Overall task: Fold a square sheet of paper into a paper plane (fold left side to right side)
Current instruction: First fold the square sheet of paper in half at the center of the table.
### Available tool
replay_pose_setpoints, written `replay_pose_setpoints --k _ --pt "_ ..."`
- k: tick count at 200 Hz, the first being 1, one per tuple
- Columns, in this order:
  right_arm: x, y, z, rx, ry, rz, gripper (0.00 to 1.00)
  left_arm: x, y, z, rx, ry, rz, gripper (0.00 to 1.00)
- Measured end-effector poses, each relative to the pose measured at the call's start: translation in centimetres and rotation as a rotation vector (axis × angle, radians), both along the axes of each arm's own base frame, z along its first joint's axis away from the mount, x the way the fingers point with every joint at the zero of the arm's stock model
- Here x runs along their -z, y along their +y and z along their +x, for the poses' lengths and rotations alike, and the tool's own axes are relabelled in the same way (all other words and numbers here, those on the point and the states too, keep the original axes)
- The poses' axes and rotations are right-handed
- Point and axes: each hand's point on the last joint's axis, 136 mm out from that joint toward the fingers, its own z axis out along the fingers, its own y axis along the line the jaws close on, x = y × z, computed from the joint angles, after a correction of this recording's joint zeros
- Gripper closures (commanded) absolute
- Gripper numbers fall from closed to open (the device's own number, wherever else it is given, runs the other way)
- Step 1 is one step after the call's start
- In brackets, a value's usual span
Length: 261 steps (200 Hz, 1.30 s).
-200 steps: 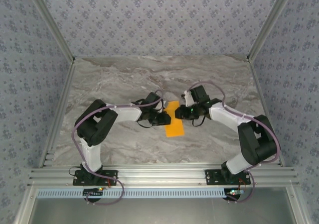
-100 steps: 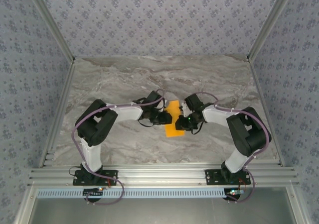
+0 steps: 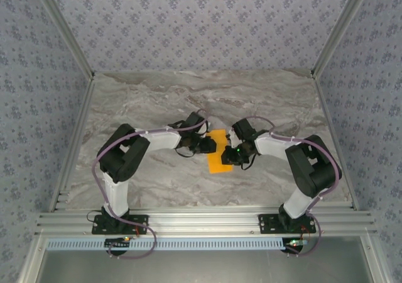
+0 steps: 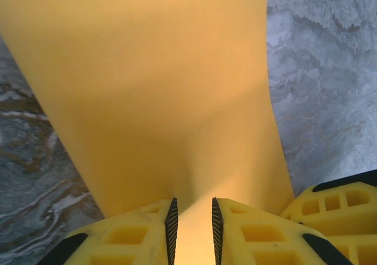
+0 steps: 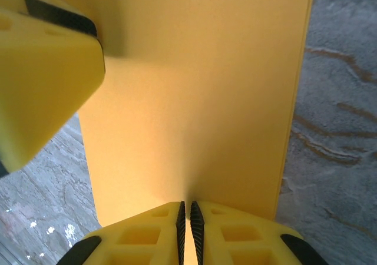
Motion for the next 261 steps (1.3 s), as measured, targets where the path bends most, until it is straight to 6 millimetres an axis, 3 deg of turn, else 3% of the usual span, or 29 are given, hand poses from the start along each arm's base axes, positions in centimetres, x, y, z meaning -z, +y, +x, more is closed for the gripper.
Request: replay_pose_setpoints --k 91,184,261 --pt "0.1 0.0 0.2 -0.012 -0.01 -0.008 0.83 0.2 0.2 2.5 -0.025 0.014 -0.041 0.77" --pt "0.1 0.0 0.2 -0.017 -0.016 -0.008 0.83 0.0 1.2 9.6 -0.129 -0.006 -0.039 0.76" --pt "-0.2 0.4 0.1 -0.025 -0.044 0.035 0.79 -0.2 2.1 12.2 -0.166 -0.036 -0.016 0.73"
